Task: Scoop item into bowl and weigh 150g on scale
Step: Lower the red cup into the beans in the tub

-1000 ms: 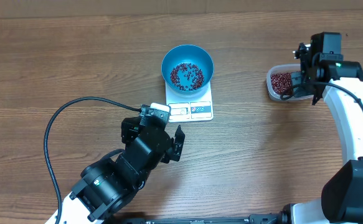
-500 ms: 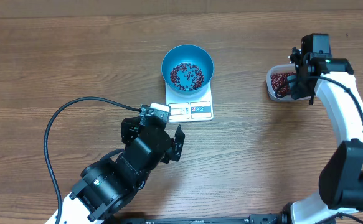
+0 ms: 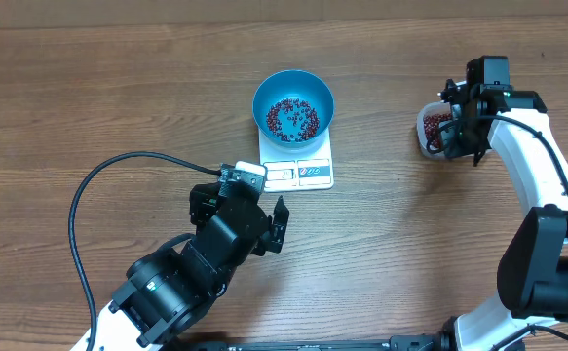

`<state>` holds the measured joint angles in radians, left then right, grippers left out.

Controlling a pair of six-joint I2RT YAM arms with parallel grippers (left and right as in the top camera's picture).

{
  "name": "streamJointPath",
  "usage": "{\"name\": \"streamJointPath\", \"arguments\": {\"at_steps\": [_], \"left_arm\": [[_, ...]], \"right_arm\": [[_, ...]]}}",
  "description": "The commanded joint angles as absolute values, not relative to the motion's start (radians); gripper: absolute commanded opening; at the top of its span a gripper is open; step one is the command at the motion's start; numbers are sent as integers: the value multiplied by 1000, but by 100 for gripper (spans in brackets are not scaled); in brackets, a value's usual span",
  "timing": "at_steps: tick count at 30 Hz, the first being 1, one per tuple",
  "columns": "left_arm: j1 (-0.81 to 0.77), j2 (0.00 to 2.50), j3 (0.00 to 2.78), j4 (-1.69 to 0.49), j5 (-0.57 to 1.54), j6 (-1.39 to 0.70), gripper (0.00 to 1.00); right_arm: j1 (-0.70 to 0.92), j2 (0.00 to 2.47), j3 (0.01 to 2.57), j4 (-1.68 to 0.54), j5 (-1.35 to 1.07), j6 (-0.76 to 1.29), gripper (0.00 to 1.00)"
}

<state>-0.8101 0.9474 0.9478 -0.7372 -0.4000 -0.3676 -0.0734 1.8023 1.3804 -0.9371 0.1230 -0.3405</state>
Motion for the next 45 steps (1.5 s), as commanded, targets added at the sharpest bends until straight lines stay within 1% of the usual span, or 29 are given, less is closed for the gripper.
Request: {"name": "streamJointPath", "arguments": {"at_steps": [1, 7, 21, 25, 45], "left_arm": [[-805, 949, 939, -737, -398, -382, 100], [-805, 949, 939, -737, -399, -382, 100], [-805, 949, 939, -737, -399, -382, 100], [-805, 949, 939, -737, -399, -382, 100], [-805, 949, 939, -737, -399, -382, 100]], "right_arm": [[-75, 1810, 1386, -939, 4, -337, 4], [-95, 1810, 1322, -876, -30, -258, 4], [-286, 1810, 1310, -873, -380, -258, 4], [-322, 1810, 1310, -873, -441, -258, 4], [-338, 1810, 1309, -873, -549, -258, 4]]}}
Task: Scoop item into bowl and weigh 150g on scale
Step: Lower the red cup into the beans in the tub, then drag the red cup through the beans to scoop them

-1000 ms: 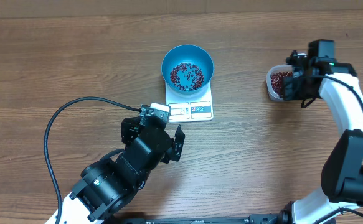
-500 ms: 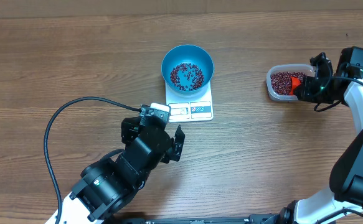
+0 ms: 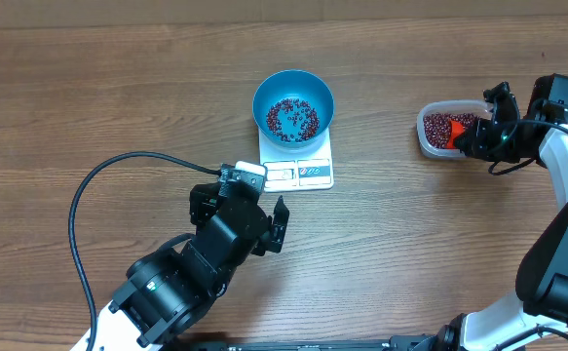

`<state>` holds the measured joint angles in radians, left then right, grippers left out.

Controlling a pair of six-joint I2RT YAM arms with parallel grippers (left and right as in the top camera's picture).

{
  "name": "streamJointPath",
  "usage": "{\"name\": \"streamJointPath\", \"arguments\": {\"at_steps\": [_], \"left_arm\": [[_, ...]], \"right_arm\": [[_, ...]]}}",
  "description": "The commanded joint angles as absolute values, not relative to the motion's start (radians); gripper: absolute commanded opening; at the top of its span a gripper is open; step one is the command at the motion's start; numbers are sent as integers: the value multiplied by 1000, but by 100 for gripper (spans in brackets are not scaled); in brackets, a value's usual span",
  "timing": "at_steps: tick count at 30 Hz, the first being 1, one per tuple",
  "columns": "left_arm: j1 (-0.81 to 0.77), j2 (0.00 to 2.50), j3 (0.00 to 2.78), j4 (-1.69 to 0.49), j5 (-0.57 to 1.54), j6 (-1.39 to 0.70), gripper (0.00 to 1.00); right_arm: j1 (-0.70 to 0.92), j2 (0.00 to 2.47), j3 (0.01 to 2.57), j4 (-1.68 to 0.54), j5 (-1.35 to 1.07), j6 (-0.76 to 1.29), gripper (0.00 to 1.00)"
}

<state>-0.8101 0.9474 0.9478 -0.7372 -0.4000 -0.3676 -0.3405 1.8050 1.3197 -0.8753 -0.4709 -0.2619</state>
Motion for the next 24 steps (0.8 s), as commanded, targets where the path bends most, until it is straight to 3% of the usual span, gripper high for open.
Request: {"name": "streamJointPath", "arguments": {"at_steps": [1, 14, 24], "left_arm": [[-805, 949, 939, -737, -399, -382, 100], [-805, 949, 939, -738, -399, -381, 100], [-805, 949, 939, -749, -399, -382, 100]], "right_arm": [[-338, 1810, 1309, -873, -553, -258, 4], [-369, 1810, 1309, -866, -566, -228, 4], [-462, 1822, 1308, -865, -756, -222, 6]]}}
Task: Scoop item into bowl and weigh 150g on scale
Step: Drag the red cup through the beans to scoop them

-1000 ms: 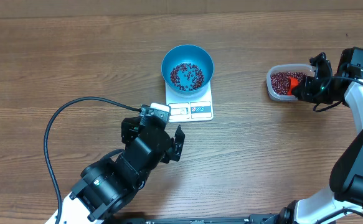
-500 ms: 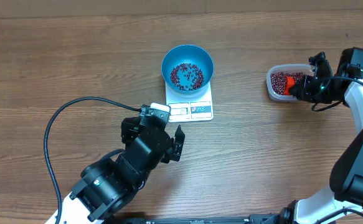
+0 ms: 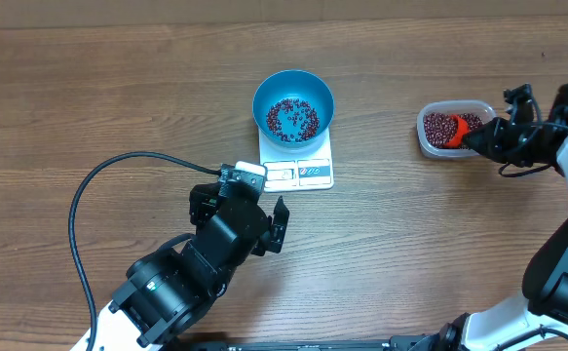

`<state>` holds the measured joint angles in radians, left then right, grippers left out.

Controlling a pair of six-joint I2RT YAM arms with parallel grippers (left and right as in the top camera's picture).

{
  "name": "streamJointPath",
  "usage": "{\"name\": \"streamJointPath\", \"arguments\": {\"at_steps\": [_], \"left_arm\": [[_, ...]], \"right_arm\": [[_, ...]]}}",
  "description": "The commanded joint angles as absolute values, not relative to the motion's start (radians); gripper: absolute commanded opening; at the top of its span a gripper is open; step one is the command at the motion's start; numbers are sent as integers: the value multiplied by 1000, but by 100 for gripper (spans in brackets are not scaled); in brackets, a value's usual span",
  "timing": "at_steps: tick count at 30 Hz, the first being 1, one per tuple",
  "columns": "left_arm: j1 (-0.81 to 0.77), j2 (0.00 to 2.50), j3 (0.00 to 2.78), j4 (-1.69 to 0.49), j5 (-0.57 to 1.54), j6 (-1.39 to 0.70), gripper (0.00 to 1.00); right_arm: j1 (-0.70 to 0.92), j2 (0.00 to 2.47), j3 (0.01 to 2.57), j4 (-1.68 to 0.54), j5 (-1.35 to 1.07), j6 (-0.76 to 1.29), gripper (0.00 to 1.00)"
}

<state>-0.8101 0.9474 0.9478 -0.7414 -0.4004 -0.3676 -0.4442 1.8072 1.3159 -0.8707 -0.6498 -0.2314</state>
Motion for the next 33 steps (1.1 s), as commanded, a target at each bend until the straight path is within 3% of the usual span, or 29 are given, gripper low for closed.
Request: {"name": "streamJointPath", "arguments": {"at_steps": [1, 33], "left_arm": [[-805, 949, 939, -754, -399, -382, 100], [-805, 949, 939, -766, -399, -382, 99]], "right_arm": [[-467, 1828, 1308, -866, -756, -212, 6], [-626, 1879, 1308, -910, -1092, -205, 6]]}}
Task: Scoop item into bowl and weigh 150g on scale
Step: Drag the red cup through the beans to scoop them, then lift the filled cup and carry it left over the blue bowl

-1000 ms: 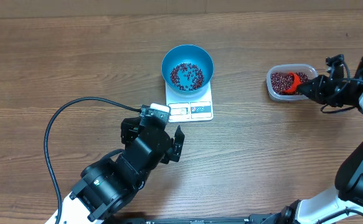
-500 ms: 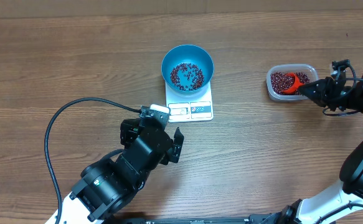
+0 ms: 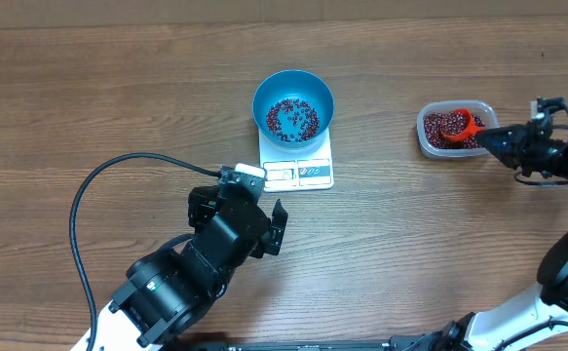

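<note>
A blue bowl (image 3: 293, 105) holding a layer of red beans stands on the white scale (image 3: 299, 172) at the table's middle back. To the right is a clear tub (image 3: 437, 132) of red beans. A red scoop (image 3: 461, 123) lies over the tub's right half, cup up. My right gripper (image 3: 492, 139) is shut on the scoop's handle just outside the tub's right rim. My left gripper (image 3: 280, 226) hangs below the scale, apart from it, with nothing in it. Its jaw gap does not show from above.
A black cable (image 3: 89, 195) loops over the table left of the left arm. The scale's display and buttons (image 3: 296, 174) face the front, close to the left wrist. Bare wood lies between the scale and the tub.
My right arm has drawn back to the right. The scoop has shifted a little right and back within the tub, and its cup now shows open from above. The left arm is unchanged.
First my right gripper stood over the tub and hid most of it. Then it was at the tub's right rim with the scoop low in the beans. It has since been farther right each time, still holding the scoop in the tub. Bowl, scale and left arm stayed put.
</note>
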`<state>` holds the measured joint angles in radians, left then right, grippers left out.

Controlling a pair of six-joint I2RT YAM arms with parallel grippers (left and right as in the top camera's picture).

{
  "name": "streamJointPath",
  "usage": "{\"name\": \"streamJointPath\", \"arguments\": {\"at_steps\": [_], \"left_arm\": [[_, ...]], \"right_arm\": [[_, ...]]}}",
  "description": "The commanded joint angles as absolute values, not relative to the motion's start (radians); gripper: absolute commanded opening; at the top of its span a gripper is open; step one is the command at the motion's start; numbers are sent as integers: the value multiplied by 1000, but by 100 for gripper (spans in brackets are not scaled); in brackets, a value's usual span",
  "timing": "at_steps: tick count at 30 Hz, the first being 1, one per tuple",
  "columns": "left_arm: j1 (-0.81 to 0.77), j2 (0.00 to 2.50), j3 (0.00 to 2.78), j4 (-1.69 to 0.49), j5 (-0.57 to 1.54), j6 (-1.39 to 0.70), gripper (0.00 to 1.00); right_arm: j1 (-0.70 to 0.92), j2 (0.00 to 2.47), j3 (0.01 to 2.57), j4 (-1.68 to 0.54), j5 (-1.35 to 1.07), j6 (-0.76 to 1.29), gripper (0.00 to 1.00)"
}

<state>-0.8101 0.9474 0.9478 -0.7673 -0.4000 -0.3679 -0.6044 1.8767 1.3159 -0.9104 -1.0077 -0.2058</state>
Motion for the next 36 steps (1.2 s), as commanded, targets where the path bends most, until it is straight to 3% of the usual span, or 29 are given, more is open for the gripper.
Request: {"name": "streamJointPath", "arguments": {"at_steps": [1, 25, 36], "left_arm": [[-805, 949, 939, -766, -399, -382, 100], [-805, 949, 939, -767, -399, -382, 100], [-805, 949, 939, -766, -399, -382, 100]], "right_arm": [[-633, 1879, 1308, -911, -1107, -205, 6], [-666, 1879, 1308, -957, -1346, -205, 4], [-575, 1879, 1308, -990, -1390, -205, 4]]}}
